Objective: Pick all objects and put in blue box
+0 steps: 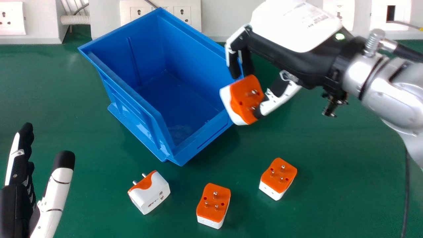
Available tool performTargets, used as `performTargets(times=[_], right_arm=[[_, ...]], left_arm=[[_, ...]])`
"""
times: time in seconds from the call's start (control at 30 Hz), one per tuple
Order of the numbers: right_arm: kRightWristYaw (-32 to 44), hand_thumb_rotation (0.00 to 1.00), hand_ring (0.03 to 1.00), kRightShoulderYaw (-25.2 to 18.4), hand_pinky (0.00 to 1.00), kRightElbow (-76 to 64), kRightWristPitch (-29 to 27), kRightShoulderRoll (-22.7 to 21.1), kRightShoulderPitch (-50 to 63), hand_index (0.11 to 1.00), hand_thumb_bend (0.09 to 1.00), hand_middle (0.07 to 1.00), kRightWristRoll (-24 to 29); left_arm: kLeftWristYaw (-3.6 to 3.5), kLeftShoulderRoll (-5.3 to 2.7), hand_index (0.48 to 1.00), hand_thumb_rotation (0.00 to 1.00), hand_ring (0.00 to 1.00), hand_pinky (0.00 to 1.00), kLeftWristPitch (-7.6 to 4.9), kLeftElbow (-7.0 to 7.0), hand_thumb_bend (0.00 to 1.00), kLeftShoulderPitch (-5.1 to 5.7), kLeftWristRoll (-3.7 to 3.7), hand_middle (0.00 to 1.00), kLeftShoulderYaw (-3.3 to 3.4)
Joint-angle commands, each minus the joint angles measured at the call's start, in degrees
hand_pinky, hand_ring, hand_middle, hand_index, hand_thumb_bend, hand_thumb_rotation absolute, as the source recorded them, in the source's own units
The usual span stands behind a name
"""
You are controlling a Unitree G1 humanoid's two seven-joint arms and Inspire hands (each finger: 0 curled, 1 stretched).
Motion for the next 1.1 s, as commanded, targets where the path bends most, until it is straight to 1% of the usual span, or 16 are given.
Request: performTargets(times=[0.0,0.07,0.13,0.2,0.23,0.3,0.43,0.47,0.57,0.67,0.8,0.83,0.87,0.97,1.0,1.07], right_arm=[[-1.84,0.00,0.093,0.67,0.04,1.20,-1.55,1.55,-3.30,0.472,0.522,0.425,-0.58],[-2.41,0.00,0.096,1.76,0.04,3.10,-2.22,3.13,-4.59,0.474,0.521,0.416,-1.13],[-3.17,0.00,0.133,2.83,0.08,5.28,-2.88,4.89,-5.82,0.489,0.520,0.415,-1.63],[-4.20,0.00,0.133,3.76,0.08,7.56,-3.57,6.70,-6.91,0.489,0.520,0.415,-2.18],[-4.84,0.00,0.150,4.28,0.09,8.98,-3.85,7.73,-7.57,0.495,0.520,0.416,-2.60],[-5.75,0.00,0.140,4.99,0.08,11.13,-4.14,9.15,-8.63,0.492,0.522,0.427,-3.34],[-7.39,0.00,0.117,6.46,0.06,16.71,-3.35,12.60,-11.33,0.483,0.525,0.452,-4.75],[-7.94,0.00,0.117,6.72,0.06,17.82,-3.33,13.14,-11.82,0.482,0.526,0.455,-5.24],[-10.86,0.00,0.118,8.76,0.07,23.69,-2.29,16.22,-14.50,0.481,0.526,0.458,-7.94],[-12.97,0.00,0.119,10.34,0.07,29.56,-0.96,18.65,-17.06,0.478,0.527,0.453,-9.83],[-16.60,0.00,0.120,12.50,0.07,38.53,0.99,21.61,-21.40,0.477,0.527,0.452,-12.29],[-17.70,0.00,0.147,13.03,0.10,40.50,1.32,22.25,-22.39,0.478,0.527,0.455,-12.82],[-18.84,0.00,0.147,13.52,0.10,42.36,1.50,22.81,-23.31,0.478,0.527,0.455,-13.38],[-21.70,0.00,0.231,14.96,0.18,48.00,1.83,24.39,-26.13,0.490,0.524,0.456,-14.63],[-22.57,0.00,0.246,15.54,0.19,50.29,2.19,25.07,-27.27,0.494,0.523,0.455,-14.96],[-24.22,0.00,0.246,16.43,0.19,54.75,2.92,26.53,-29.35,0.494,0.523,0.455,-15.53]], left_arm=[[0.50,0.03,0.956,0.82,1.00,1.00,-0.91,-0.94,0.69,0.27,0.42,0.99,-0.03],[0.48,0.09,0.956,0.82,1.00,1.00,-1.19,-0.92,0.69,0.33,0.40,0.99,0.02],[0.49,0.31,0.955,0.82,1.00,1.00,-1.68,-0.38,0.67,0.21,0.39,0.99,0.29],[0.51,0.49,0.955,0.82,1.00,1.00,-2.25,0.23,0.67,0.19,0.42,0.99,0.55],[0.52,0.51,0.954,0.82,1.00,1.00,-2.53,0.44,0.67,0.27,0.42,0.99,0.63],[0.48,0.51,0.953,0.82,1.00,1.00,-2.83,0.64,0.66,0.36,0.41,0.98,0.65],[0.21,0.51,0.950,0.81,1.00,0.99,-2.85,0.58,0.64,0.37,0.11,0.98,0.38],[0.22,0.52,0.950,0.82,1.00,0.99,-2.76,0.54,0.64,0.31,0.21,0.98,0.34],[0.24,0.78,0.950,0.82,1.00,0.99,-2.88,0.77,0.64,0.02,0.54,0.98,0.42],[0.20,0.82,0.950,0.82,1.00,0.99,-3.12,1.01,0.64,0.03,0.35,0.98,0.56],[0.23,0.59,0.949,0.82,1.00,0.99,-2.85,0.83,0.64,0.26,0.20,0.98,0.50],[0.24,0.57,0.949,0.82,1.00,0.99,-2.82,0.89,0.65,0.23,0.12,0.98,0.54],[0.28,0.54,0.949,0.82,1.00,0.99,-2.75,0.89,0.65,0.21,0.07,0.98,0.56],[0.35,0.54,0.948,0.82,1.00,0.99,-2.60,0.93,0.66,0.13,0.04,0.98,0.66],[0.37,0.60,0.948,0.82,1.00,0.99,-2.56,1.03,0.67,0.03,0.11,0.98,0.71],[0.37,0.65,0.948,0.82,1.00,0.99,-2.53,1.08,0.67,-0.01,0.25,0.98,0.72]])
